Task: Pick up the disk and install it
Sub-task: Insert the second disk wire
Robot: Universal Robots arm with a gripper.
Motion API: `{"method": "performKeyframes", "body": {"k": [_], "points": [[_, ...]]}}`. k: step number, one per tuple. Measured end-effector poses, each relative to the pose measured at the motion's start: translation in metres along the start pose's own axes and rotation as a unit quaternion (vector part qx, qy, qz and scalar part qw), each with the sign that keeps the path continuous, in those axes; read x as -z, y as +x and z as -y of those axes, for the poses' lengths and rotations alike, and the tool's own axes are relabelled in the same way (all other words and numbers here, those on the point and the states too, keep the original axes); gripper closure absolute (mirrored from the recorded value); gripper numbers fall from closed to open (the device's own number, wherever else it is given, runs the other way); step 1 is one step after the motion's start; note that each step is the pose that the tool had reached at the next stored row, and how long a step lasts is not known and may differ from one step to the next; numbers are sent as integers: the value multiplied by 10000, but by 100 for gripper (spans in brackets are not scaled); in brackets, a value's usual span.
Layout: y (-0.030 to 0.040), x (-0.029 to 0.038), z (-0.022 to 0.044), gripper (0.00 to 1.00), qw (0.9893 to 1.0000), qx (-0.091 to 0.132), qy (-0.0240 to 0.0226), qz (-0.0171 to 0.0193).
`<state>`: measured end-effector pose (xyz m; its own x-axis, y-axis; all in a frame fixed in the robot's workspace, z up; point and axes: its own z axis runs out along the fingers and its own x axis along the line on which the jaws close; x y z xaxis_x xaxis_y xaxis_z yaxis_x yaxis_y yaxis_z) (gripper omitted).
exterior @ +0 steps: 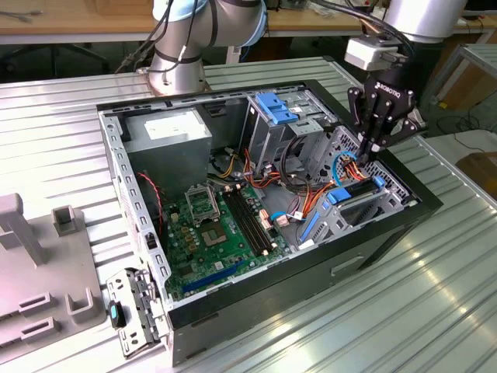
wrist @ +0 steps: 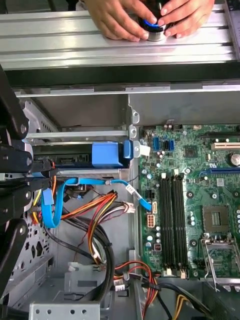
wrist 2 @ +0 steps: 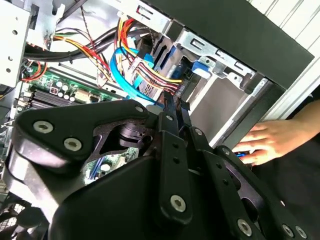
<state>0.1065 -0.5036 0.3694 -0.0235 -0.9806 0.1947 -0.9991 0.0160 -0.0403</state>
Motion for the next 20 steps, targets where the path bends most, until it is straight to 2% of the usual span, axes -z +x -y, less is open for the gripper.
{"method": "performKeyframes", "body": {"k": [5,6,10,16,19,20], "points": [[39,-23,-21,84,9999,28,78,101],[57,-33,-31,84,9998,35,120,144],[88,-47,-74,84,9994,7,300,170],[127,-69,-142,84,9987,-21,453,224],[160,-93,-177,84,9983,9,506,272],[167,-102,-214,84,9983,19,515,287]]}}
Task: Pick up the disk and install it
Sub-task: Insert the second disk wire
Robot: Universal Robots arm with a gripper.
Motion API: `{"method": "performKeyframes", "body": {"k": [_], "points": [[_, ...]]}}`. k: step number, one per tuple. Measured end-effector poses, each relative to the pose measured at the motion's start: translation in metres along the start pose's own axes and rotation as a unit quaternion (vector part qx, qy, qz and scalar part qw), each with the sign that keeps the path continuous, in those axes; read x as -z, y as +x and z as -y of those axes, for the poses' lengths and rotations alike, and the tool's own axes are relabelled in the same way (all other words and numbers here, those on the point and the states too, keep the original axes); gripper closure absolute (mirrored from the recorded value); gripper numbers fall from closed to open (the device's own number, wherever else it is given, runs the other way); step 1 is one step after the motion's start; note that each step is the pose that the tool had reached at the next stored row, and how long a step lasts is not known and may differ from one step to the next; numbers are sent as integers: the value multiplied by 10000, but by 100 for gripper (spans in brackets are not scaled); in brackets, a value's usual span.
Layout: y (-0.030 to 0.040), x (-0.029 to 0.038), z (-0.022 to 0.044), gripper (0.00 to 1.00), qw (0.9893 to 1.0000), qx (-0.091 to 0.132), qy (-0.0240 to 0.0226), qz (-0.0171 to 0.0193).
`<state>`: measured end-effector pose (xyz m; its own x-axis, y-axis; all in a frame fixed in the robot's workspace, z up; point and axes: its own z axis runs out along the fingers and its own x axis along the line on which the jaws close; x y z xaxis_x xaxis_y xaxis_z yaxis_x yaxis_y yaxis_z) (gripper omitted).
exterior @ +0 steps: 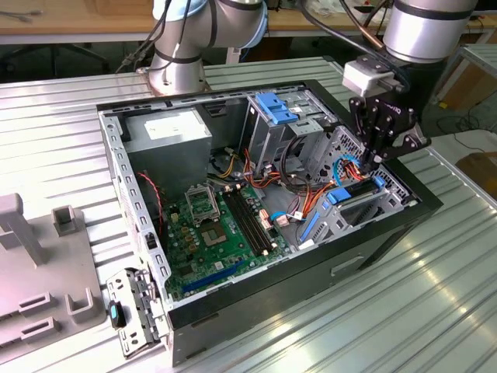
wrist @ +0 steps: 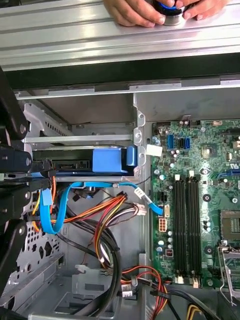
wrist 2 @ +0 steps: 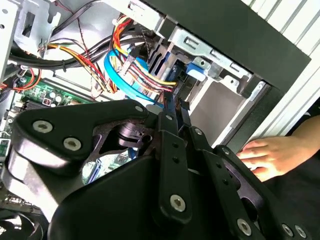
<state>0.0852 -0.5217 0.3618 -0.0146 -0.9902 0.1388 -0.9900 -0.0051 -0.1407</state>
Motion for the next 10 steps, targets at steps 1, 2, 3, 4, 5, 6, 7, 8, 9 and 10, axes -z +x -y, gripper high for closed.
{"method": "performKeyframes", "body": {"k": [1,2,3,4,5,6,7,8,9,10], "points": [[8,-1,-38,84,10000,-1,16,3],[11,-4,-65,84,10000,-6,52,3],[10,-8,-75,84,10000,-8,66,3],[13,-17,-83,84,10000,-12,77,6],[35,-28,-86,84,10000,-15,82,30],[51,-36,-88,84,9999,-19,85,54],[67,-43,-90,84,9999,-24,86,81],[88,-52,-92,84,9999,-30,88,120],[97,-59,-94,84,9999,-34,90,142],[101,-66,-95,84,9998,-38,92,162]]}}
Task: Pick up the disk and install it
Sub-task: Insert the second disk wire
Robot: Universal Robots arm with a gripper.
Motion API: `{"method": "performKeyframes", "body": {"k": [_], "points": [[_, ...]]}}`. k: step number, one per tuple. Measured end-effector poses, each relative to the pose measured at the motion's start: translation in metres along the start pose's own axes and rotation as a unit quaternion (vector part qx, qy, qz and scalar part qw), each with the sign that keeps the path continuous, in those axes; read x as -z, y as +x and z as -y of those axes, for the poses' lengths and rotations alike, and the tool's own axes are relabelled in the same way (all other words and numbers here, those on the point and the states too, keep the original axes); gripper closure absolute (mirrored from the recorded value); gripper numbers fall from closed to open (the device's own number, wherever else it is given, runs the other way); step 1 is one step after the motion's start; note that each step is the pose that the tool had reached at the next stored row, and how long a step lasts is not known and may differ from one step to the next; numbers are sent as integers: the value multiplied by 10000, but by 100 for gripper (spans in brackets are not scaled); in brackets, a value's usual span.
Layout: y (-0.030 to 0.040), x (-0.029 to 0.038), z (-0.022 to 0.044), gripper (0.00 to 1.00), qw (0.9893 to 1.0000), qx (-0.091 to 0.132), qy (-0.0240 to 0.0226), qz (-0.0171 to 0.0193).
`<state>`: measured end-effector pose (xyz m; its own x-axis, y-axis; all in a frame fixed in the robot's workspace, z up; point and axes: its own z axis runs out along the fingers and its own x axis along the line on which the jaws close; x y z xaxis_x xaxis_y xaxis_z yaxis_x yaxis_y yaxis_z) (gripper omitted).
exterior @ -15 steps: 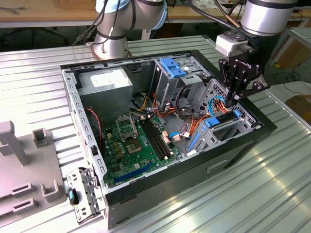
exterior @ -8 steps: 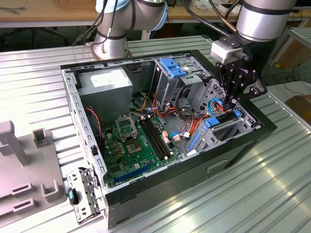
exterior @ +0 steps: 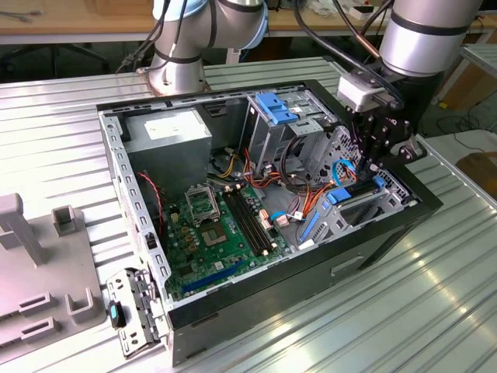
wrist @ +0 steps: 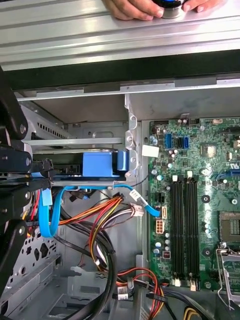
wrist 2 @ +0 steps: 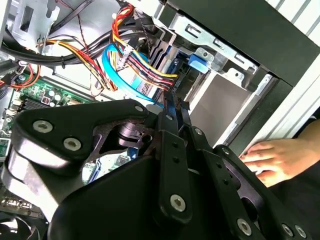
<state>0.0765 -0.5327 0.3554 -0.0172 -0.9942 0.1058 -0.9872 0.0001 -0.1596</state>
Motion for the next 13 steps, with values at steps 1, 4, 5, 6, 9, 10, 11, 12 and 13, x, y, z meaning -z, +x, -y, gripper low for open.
{"method": "performKeyframes", "body": {"k": [1,4,5,6,9,10,11,12,13], "points": [[1,-6,-1,84,10000,0,1,16],[12,-38,-10,84,10000,24,18,67],[22,-42,-14,84,10000,25,40,75],[30,-44,-17,84,9999,25,64,81],[51,-48,-46,84,9999,34,117,118],[52,-49,-53,84,9998,35,120,128],[52,-52,-58,84,9998,36,123,137],[54,-64,-63,84,9998,36,125,158],[56,-70,-64,84,9998,37,125,165]]}}
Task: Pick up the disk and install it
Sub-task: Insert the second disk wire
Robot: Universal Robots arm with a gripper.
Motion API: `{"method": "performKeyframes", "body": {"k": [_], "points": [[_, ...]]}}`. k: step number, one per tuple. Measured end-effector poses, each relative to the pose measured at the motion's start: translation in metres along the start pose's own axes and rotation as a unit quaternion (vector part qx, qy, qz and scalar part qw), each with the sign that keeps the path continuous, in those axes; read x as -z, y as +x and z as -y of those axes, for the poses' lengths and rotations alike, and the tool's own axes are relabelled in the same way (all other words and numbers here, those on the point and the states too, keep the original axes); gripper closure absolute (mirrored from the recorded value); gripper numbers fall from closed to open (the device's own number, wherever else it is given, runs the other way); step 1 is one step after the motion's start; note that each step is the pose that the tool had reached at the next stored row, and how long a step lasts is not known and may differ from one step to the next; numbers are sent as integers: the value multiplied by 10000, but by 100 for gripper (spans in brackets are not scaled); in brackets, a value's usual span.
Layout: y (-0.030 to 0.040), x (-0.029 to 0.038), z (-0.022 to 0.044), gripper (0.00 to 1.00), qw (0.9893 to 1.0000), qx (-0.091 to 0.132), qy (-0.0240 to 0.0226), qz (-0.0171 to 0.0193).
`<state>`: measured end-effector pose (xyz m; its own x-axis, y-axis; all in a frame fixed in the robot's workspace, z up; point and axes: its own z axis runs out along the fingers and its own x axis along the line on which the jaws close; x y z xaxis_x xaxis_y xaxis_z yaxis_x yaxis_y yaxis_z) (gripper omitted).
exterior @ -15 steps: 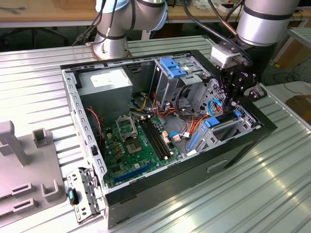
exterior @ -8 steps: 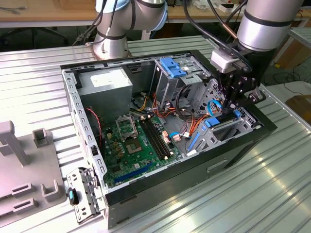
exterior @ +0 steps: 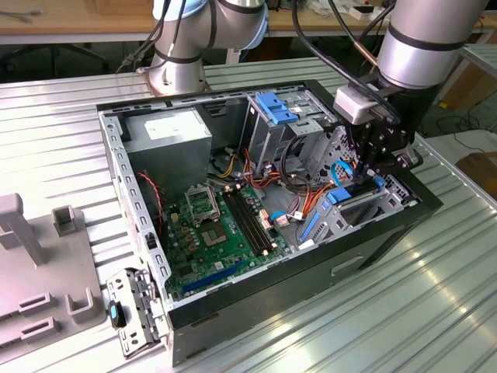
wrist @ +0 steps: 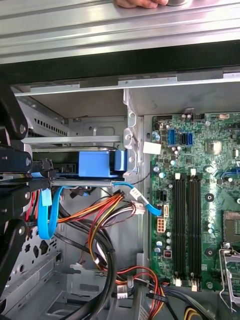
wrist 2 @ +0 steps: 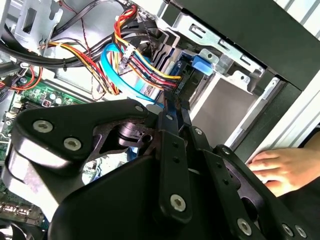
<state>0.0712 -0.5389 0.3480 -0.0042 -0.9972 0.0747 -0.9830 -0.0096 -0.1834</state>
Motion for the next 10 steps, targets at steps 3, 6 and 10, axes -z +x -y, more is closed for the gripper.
{"method": "performKeyframes", "body": {"k": [3,6,10], "points": [[0,-5,-1,84,10000,15,1,5],[7,-8,-1,84,10000,24,2,17],[12,-10,4,84,10000,24,2,18]]}}
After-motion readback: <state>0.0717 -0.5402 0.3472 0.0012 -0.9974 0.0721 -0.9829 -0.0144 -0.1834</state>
